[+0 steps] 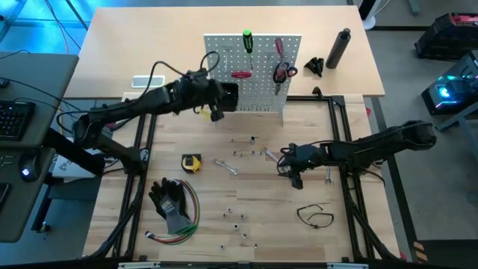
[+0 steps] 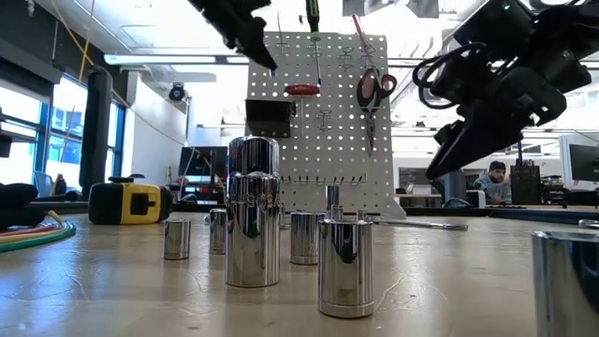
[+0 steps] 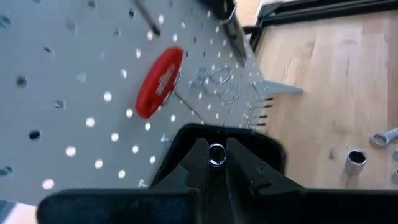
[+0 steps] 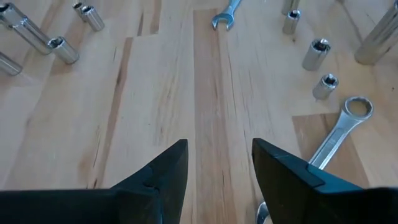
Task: Hang tools onto peg board
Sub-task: Put the silver socket into the black bin on the white peg board
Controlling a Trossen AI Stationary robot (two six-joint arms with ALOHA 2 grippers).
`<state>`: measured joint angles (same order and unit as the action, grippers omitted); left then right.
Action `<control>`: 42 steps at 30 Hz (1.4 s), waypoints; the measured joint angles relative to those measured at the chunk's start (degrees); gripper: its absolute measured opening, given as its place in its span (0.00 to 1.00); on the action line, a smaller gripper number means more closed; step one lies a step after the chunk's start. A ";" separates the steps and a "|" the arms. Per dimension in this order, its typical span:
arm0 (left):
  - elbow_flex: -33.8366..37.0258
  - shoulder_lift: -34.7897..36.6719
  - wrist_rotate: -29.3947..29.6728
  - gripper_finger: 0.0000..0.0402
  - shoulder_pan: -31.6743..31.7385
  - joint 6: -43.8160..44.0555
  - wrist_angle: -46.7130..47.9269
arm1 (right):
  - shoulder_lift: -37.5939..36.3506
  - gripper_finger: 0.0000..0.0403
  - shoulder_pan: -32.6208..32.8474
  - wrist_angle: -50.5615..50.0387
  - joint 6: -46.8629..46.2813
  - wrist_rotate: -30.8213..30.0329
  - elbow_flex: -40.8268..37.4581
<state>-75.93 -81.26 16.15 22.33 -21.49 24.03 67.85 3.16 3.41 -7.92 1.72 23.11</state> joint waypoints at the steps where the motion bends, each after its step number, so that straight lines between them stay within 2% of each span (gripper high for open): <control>1: -0.02 -0.40 -1.15 0.06 0.93 0.35 0.13 | 0.00 0.43 0.00 0.35 0.25 0.00 0.00; 5: -0.06 -2.09 -3.67 0.06 3.10 1.36 1.85 | 0.00 0.43 0.00 1.65 0.87 0.00 0.00; 19: -0.04 -5.79 -3.64 0.12 4.39 1.87 3.13 | 0.00 0.43 0.00 3.45 0.48 -0.07 0.00; 25: -0.04 -5.79 -3.60 0.14 4.28 1.87 3.13 | 0.00 0.43 0.00 3.53 0.41 -2.82 0.00; 32: -0.04 -5.79 -1.69 0.25 4.22 1.89 3.15 | 0.00 0.43 -0.04 6.07 0.43 -3.52 0.00; 37: -0.02 -5.57 -1.44 0.33 3.85 1.92 3.19 | 0.00 0.43 -0.13 7.54 1.35 -7.28 0.00; 42: -0.01 -3.12 -0.14 0.36 1.21 1.84 3.17 | 0.00 0.43 -1.11 10.31 3.60 -10.09 0.00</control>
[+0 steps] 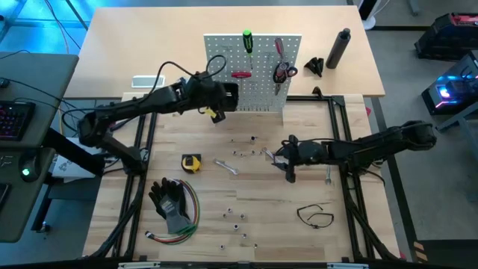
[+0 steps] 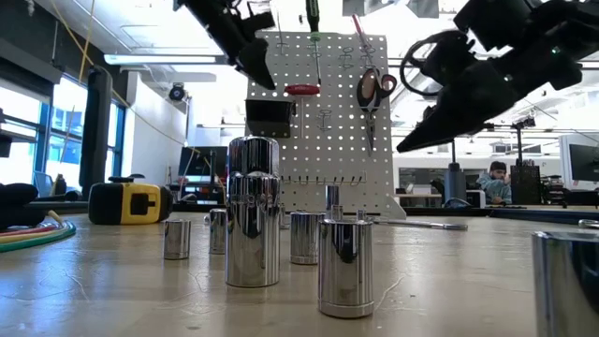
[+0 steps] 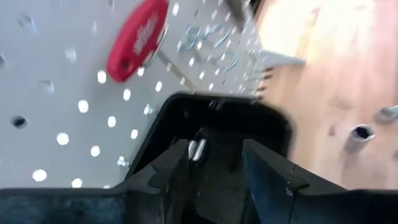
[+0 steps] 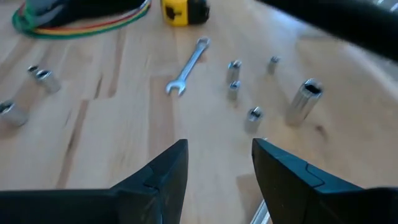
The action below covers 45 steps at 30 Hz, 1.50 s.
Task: Hang tools onto peg board
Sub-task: Put the silver socket into the black bin on the white peg board
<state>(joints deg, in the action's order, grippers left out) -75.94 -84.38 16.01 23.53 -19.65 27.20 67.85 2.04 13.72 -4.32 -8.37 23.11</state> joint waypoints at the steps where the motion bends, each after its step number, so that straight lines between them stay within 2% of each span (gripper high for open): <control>1: 0.00 0.86 0.02 0.36 -0.78 -0.17 0.06 | 0.00 0.43 -0.42 0.84 0.51 -0.06 0.00; 6: 0.00 5.15 0.10 0.37 -6.45 -0.21 1.76 | 0.00 0.43 -3.26 5.85 4.25 0.71 0.00; 12: 0.14 6.92 -0.53 0.37 -14.76 3.67 7.59 | -0.02 0.43 -8.56 9.15 5.86 5.60 0.02; 17: 5.32 6.84 -0.63 0.37 -20.96 5.75 6.72 | 0.00 0.43 -13.13 10.43 6.32 9.85 0.05; 24: 18.77 6.82 -0.44 0.37 -25.02 10.13 -8.74 | 1.85 0.43 -17.15 9.04 9.22 13.89 3.86; 33: 37.39 6.80 -0.37 0.37 -26.67 21.61 -33.32 | 13.05 0.43 -22.03 1.34 12.94 15.77 13.13; 39: 44.84 6.80 1.98 0.37 -28.43 27.84 -42.35 | 21.74 0.43 -23.98 -3.46 11.98 16.03 19.81; 45: 48.52 6.80 3.91 0.37 -29.98 29.52 -49.01 | 28.96 0.43 -24.17 -11.69 13.39 16.16 27.60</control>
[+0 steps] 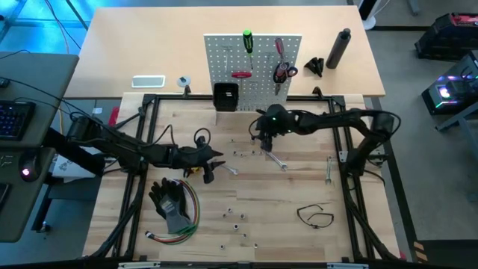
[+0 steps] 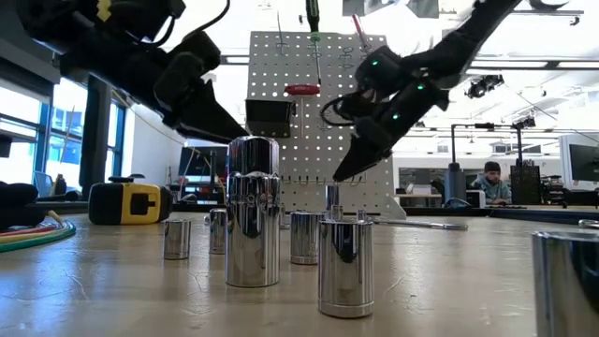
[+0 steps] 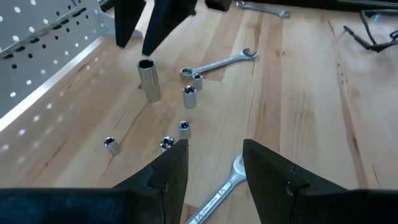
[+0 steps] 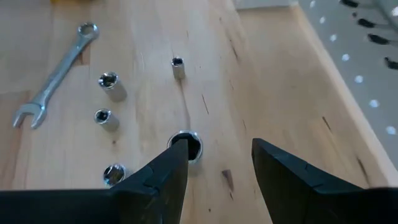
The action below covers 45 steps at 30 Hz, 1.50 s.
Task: Hang tools onto peg board
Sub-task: Put the silver socket into the black bin on the white peg board
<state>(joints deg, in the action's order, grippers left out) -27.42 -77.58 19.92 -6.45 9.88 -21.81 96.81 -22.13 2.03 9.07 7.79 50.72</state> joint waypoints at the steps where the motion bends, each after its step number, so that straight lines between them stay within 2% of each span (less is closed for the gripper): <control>1: 0.35 -0.01 0.14 0.37 -0.13 0.04 -0.67 | 0.80 0.43 0.00 -1.08 0.04 0.05 1.10; 7: 0.51 -0.02 0.24 0.37 -0.43 -0.27 -0.91 | 2.54 0.43 0.00 -3.75 0.42 0.55 3.96; 12: 0.51 -0.02 0.42 0.37 -0.41 -1.04 -1.18 | 2.54 0.43 0.02 -3.96 -0.06 2.35 4.11; 27: 0.49 -0.59 0.90 0.37 -0.40 -2.04 -2.61 | 2.82 0.43 0.52 -4.69 -1.30 2.77 4.09; 33: 0.48 -1.50 0.92 0.37 -0.41 -2.04 -3.92 | 5.57 0.40 1.29 -4.38 -1.70 1.60 4.07; 45: 0.48 -3.34 0.86 0.37 -0.47 -2.26 -5.17 | 5.62 0.34 1.62 -3.03 -2.19 -0.10 4.05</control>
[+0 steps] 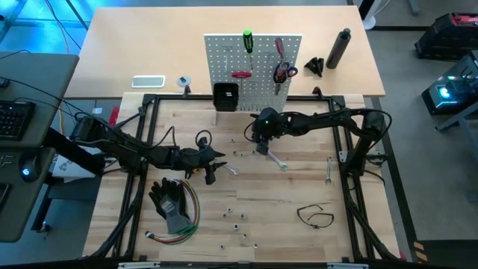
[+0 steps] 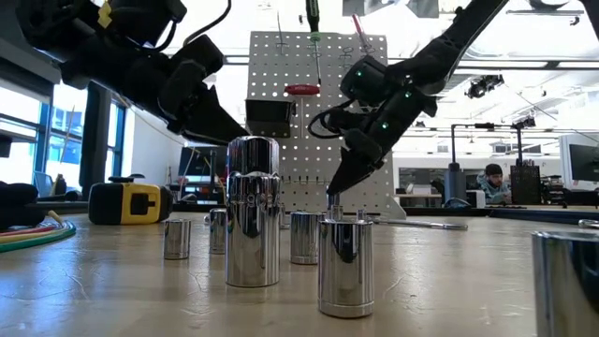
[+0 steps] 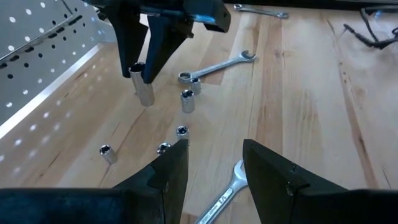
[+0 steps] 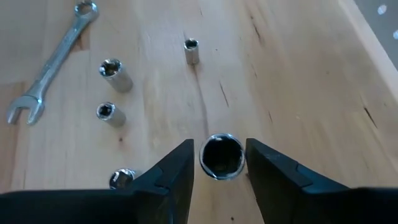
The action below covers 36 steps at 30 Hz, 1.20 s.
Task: Hang tools onto peg board
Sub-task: Put the silver socket into the black bin on the white peg board
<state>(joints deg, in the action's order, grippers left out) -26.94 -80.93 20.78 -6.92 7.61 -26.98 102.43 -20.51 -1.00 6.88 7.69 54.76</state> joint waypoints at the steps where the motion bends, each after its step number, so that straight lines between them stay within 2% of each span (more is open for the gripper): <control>1: 0.00 0.00 0.00 0.37 0.00 -0.19 0.03 | 0.00 0.34 0.00 0.41 -0.01 0.19 0.00; 9: 0.00 0.00 0.00 0.37 0.00 -0.29 -0.09 | -0.04 0.33 0.00 1.58 -0.53 1.85 0.00; 19: 0.00 0.00 0.00 0.37 0.00 -0.35 -0.03 | -0.15 0.21 0.00 -0.48 -0.47 1.92 0.00; 26: 0.00 0.00 -0.01 0.37 0.00 -0.34 0.03 | -0.15 0.21 0.04 -0.18 -1.28 2.07 0.05; 30: 0.00 0.00 -0.02 0.37 0.00 -0.33 0.06 | -0.11 0.21 0.63 -1.77 -1.52 3.32 2.62; 36: 0.00 0.04 -0.04 0.37 0.00 -0.67 0.15 | -0.11 0.21 3.67 -7.89 1.66 3.37 11.32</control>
<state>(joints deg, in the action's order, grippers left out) -26.94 -80.88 20.73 -6.92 6.94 -26.83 102.32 -16.84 -8.89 8.55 11.06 66.08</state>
